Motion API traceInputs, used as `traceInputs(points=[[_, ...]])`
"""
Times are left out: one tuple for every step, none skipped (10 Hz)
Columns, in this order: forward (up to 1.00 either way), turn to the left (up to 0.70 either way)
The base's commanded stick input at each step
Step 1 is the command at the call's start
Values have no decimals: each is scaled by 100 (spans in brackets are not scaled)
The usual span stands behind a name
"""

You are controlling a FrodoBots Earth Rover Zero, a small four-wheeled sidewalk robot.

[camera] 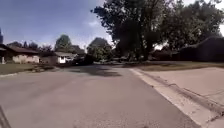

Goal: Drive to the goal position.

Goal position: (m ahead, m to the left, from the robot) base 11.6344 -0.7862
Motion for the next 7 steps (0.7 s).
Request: traceInputs(points=[[69,3],[69,3],[69,3],[69,3],[69,3],[69,1],[69,3]])
